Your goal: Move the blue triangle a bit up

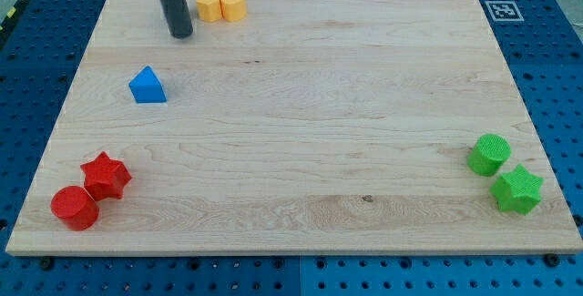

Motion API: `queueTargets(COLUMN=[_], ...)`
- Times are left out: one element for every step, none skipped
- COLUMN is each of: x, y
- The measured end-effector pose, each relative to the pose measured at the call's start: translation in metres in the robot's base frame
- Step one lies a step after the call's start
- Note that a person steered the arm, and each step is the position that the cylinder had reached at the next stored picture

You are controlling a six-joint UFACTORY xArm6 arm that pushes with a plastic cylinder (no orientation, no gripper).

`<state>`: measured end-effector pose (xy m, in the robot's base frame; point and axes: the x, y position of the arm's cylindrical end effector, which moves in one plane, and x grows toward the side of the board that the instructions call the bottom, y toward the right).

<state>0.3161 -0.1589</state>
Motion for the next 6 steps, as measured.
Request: queueTargets(x=[0.052,0.1,0.144,0.145,0.137,0.134], y=[0.028,0.048,0.048,0.01,-0.024,-0.024])
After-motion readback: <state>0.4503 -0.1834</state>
